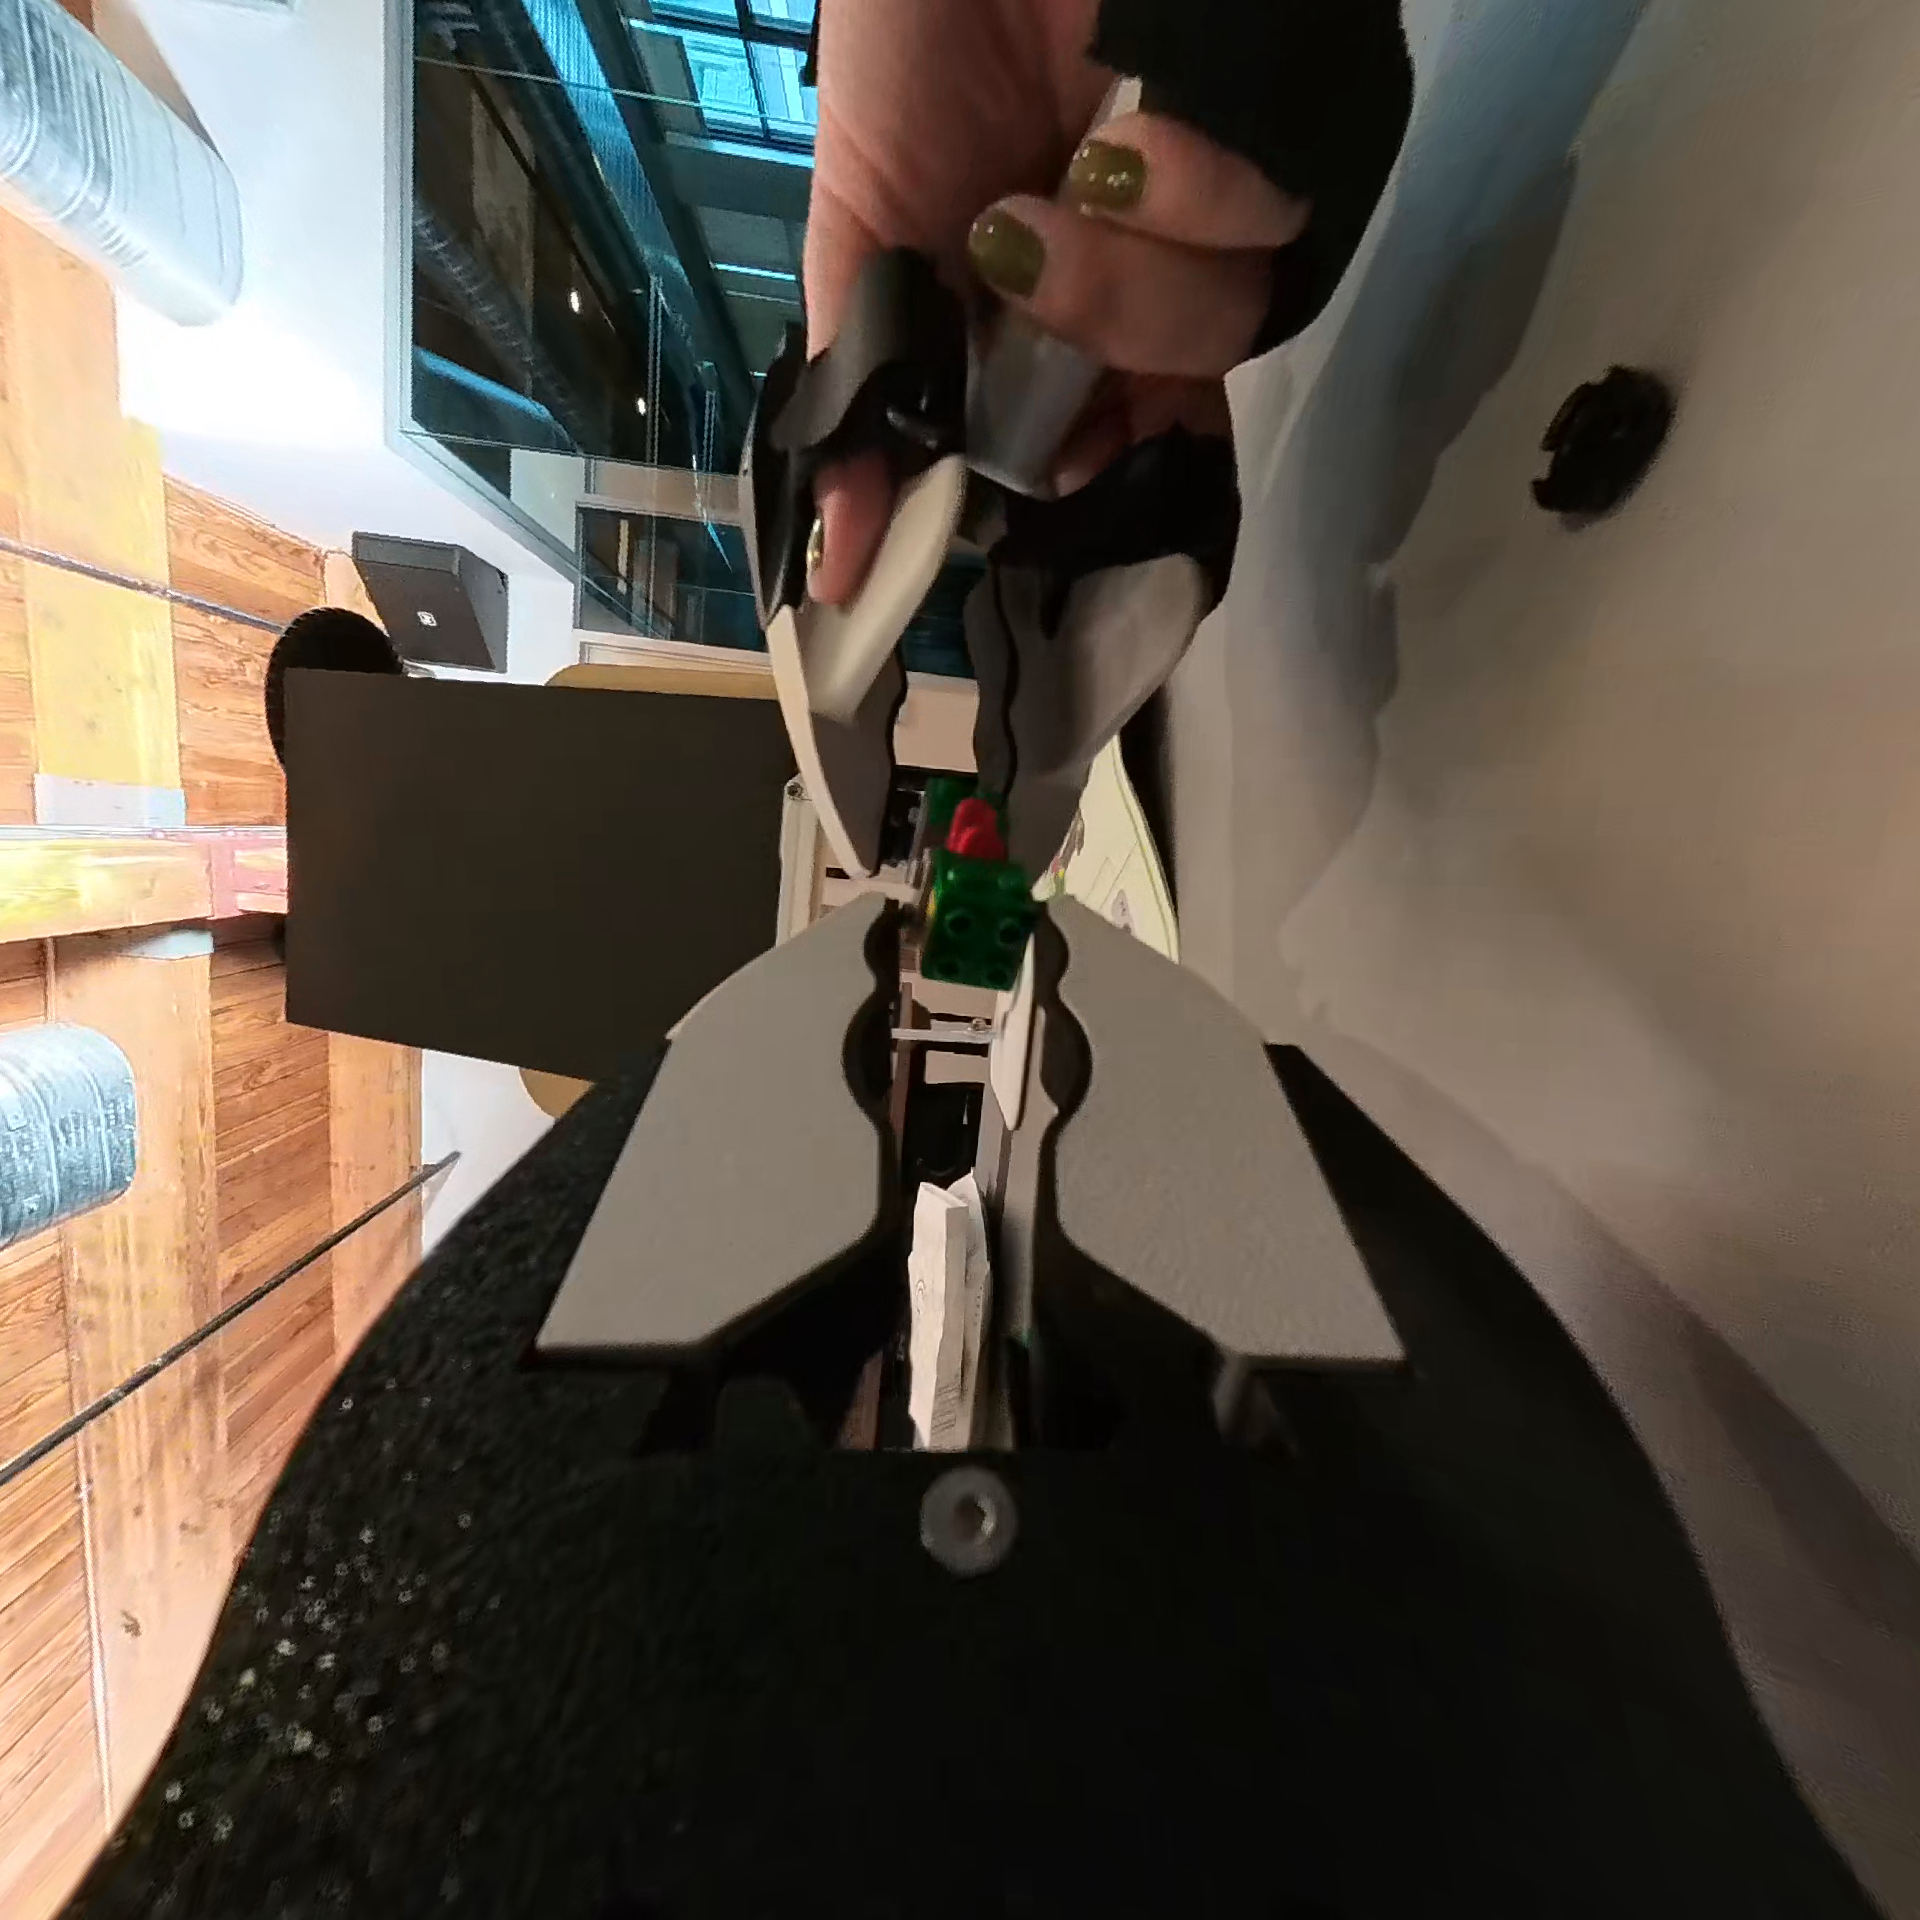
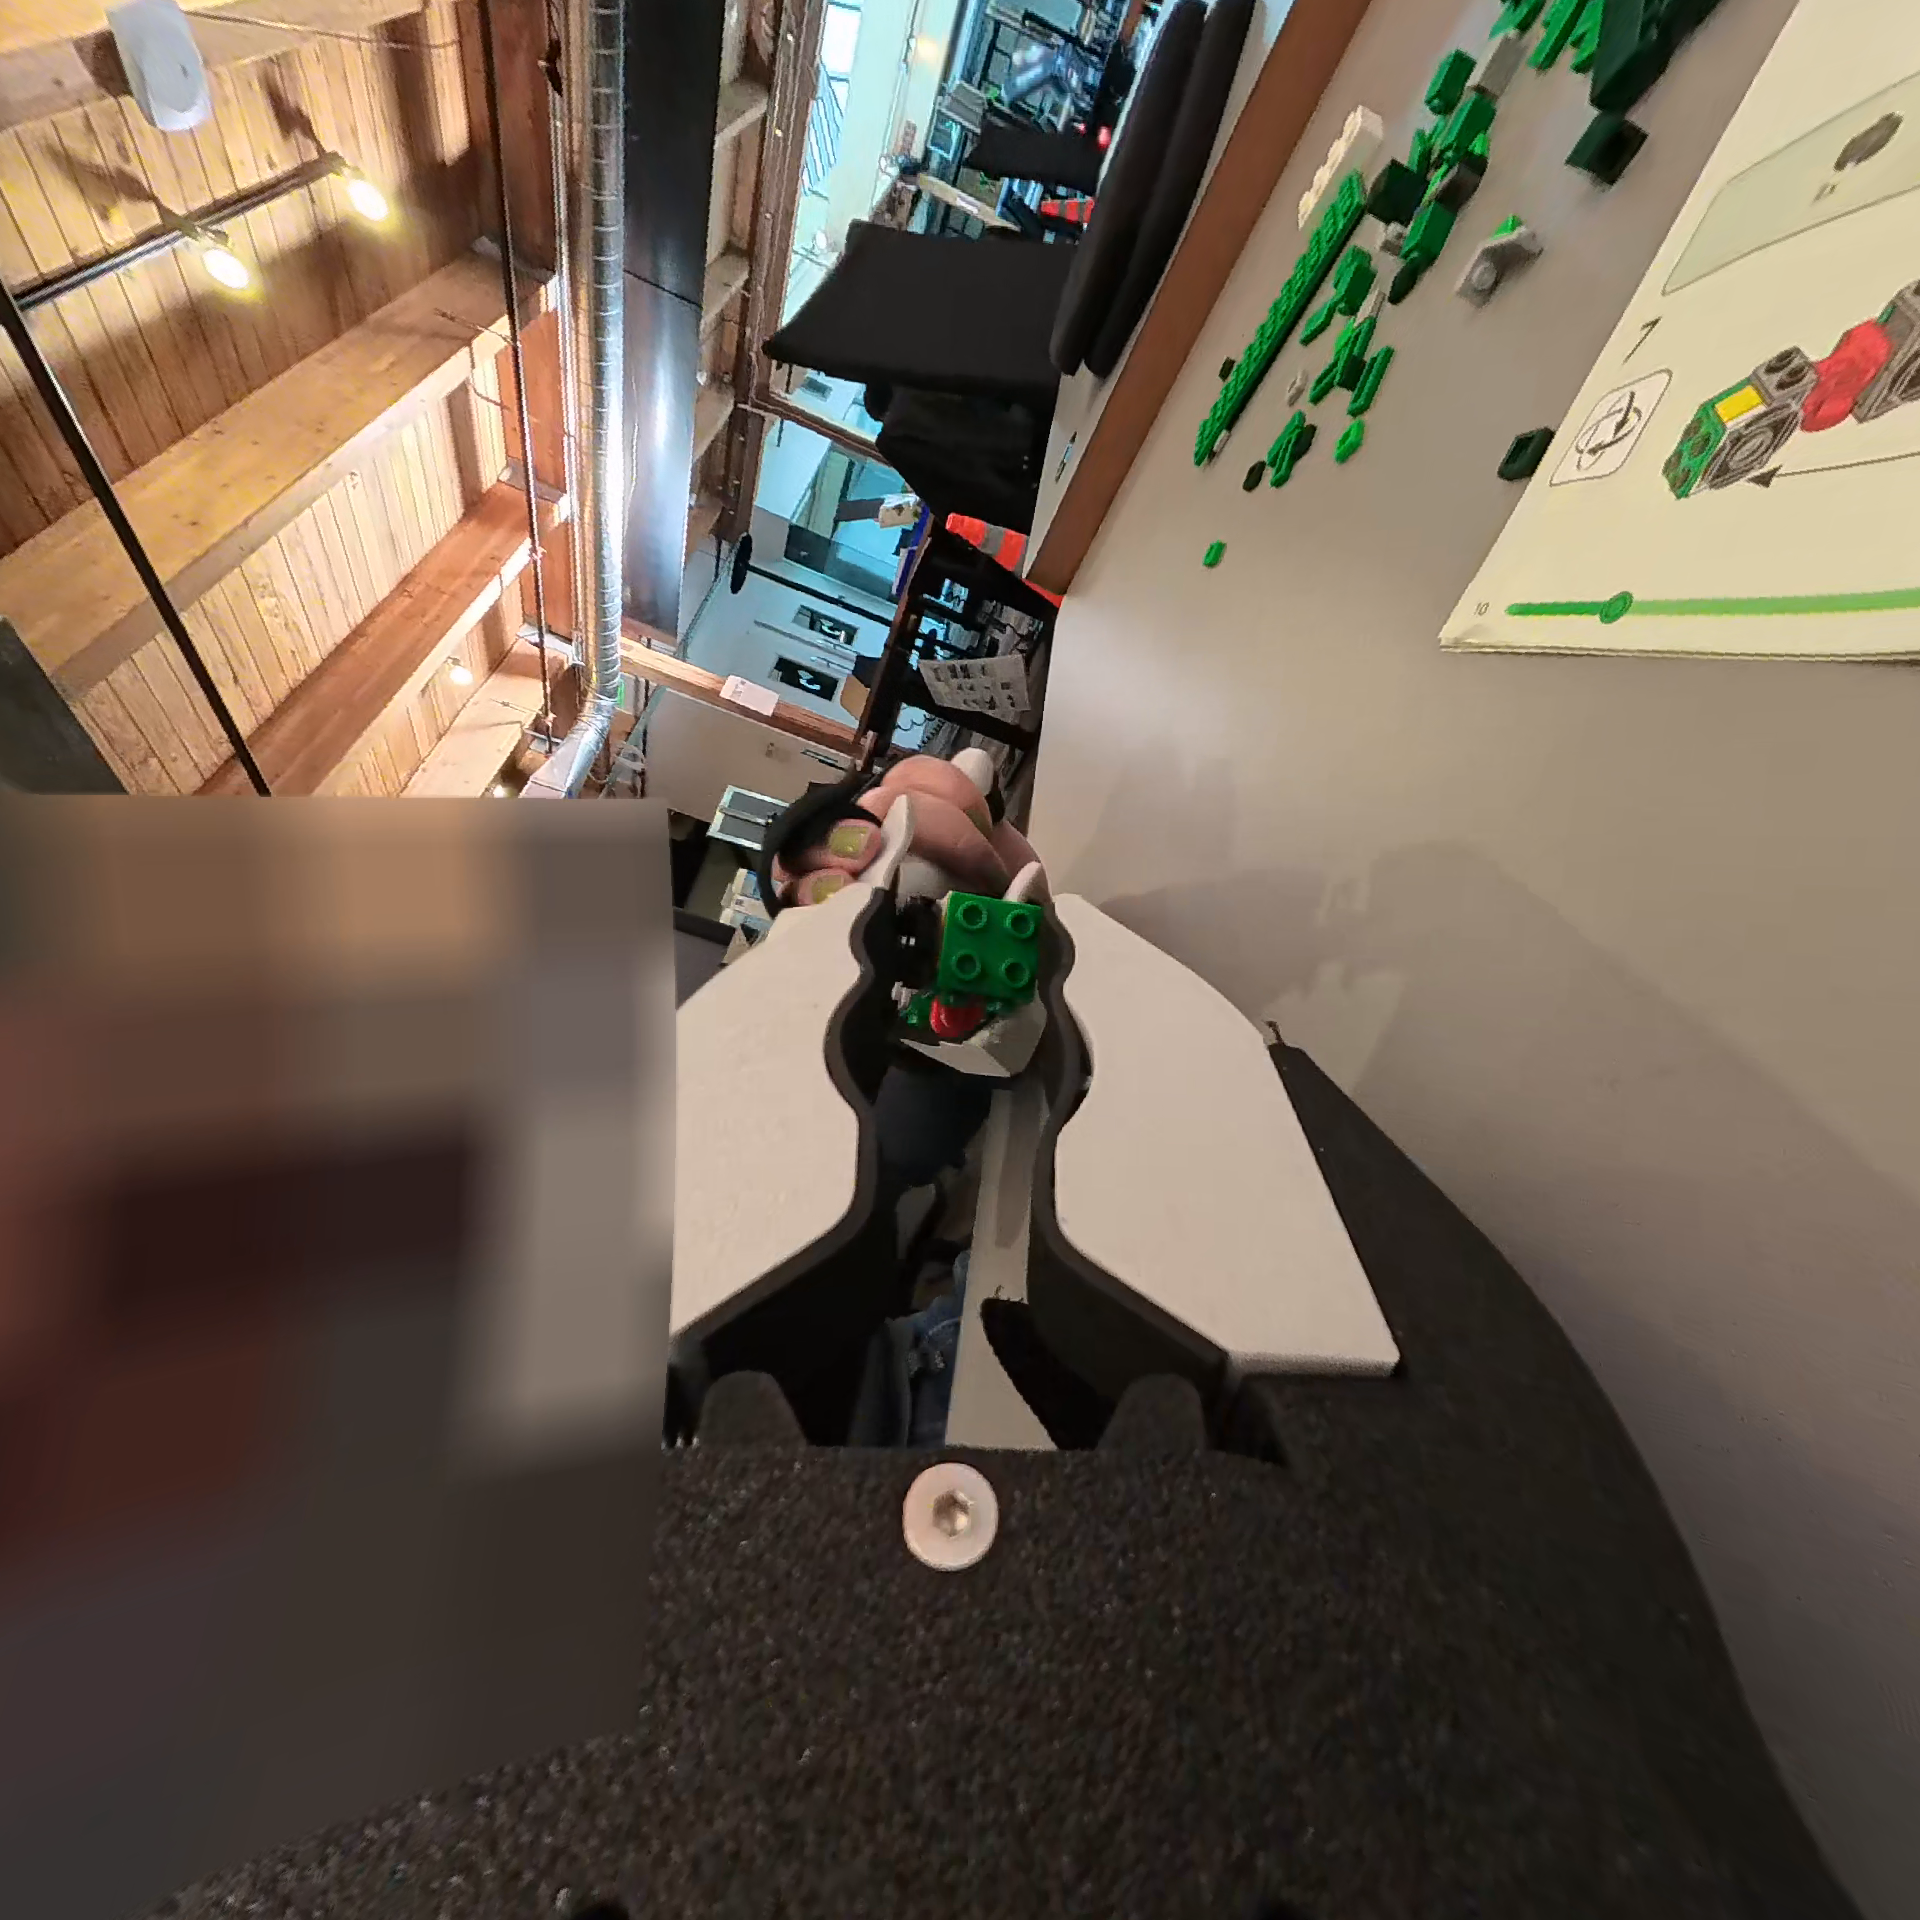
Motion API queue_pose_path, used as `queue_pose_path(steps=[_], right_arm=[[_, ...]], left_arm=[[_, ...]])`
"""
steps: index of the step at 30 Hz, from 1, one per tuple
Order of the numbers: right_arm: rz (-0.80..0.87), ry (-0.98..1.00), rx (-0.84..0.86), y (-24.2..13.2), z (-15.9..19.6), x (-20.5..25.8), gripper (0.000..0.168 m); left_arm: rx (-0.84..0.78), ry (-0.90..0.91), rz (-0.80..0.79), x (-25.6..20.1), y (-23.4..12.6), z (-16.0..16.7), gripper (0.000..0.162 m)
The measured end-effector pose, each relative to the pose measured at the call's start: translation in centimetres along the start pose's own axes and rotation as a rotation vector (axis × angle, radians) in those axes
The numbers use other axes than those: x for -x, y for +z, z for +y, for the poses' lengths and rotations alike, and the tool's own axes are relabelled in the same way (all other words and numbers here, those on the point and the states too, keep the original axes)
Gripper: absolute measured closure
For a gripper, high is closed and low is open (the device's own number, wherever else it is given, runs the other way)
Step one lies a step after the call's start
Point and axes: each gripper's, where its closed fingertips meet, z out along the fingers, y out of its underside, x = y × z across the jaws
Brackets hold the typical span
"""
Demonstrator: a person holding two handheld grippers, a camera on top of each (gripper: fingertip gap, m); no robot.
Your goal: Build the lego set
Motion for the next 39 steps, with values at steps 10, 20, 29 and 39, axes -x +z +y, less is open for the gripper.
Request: queue_pose_path(steps=[10,20,29,39], right_arm=[[0.01,-0.151,-0.091,-0.3,-1.6,1.0,0.133],[0.296,-1.259,-0.005,-1.3,-0.7,5.0,0.111],[0.613,-1.745,0.076,-0.4,1.2,1.6,0.117],[0.514,-1.696,0.209,-0.3,2.6,-1.8,0.123]], left_arm=[[0.016,-0.241,0.061,0.5,-0.1,1.0,0.142],[-0.242,-0.807,0.235,1.4,-1.1,0.3,0.142],[-0.253,-0.877,0.363,-0.4,-1.2,0.2,0.141],[-0.279,-0.897,0.484,-1.9,-1.3,-0.5,0.14]])
